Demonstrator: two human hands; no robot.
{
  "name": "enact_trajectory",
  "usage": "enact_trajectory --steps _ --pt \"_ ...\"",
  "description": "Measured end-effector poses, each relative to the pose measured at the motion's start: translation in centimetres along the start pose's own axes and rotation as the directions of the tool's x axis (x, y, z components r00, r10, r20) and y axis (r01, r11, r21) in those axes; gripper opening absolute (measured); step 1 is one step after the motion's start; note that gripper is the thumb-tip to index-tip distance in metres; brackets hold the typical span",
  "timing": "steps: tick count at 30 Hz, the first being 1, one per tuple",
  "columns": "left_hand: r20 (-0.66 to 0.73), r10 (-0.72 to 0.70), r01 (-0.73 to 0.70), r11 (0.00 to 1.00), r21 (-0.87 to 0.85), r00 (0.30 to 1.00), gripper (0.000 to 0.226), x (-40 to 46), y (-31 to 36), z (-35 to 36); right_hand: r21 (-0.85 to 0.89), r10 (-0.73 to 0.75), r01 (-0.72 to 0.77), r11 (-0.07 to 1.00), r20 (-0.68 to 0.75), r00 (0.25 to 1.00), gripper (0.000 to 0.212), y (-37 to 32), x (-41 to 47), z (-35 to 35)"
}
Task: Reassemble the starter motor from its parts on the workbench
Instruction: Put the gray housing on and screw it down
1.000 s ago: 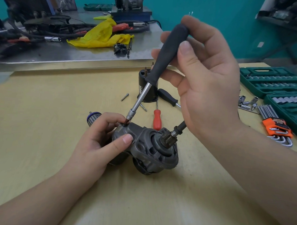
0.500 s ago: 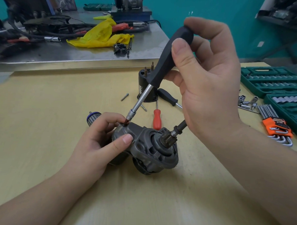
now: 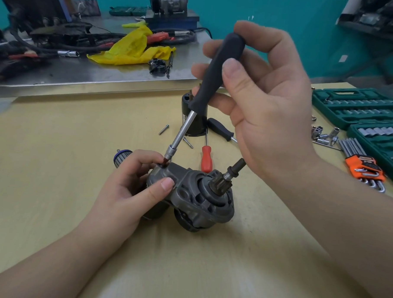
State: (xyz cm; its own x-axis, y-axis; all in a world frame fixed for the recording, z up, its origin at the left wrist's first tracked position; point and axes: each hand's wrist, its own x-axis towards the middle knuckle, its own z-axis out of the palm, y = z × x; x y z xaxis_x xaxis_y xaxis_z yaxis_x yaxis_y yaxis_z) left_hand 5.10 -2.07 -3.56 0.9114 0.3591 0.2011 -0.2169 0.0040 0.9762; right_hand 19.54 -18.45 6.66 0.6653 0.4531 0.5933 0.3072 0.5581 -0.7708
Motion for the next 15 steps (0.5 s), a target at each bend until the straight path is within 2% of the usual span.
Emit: enact_trajectory --steps 7,11,15 --pt "-0.008 -0.018 0.018 1.0 -0.008 1.0 0.056 -0.13 0.19 0.07 0.034 0.014 -0.014 0.999 0.004 1.0 0.033 0.0 0.17 -0.04" --pt "0.002 -0.008 0.008 1.0 -0.005 1.0 0.052 -0.09 0.29 0.13 0.04 0.013 -0.013 0.999 0.0 1.0 0.038 0.07 0.38 -0.1" --pt "0.001 -0.005 0.005 1.0 -0.011 1.0 0.034 -0.03 0.13 0.13 0.06 0.019 -0.02 0.998 0.02 1.0 0.042 -0.04 0.56 -0.11"
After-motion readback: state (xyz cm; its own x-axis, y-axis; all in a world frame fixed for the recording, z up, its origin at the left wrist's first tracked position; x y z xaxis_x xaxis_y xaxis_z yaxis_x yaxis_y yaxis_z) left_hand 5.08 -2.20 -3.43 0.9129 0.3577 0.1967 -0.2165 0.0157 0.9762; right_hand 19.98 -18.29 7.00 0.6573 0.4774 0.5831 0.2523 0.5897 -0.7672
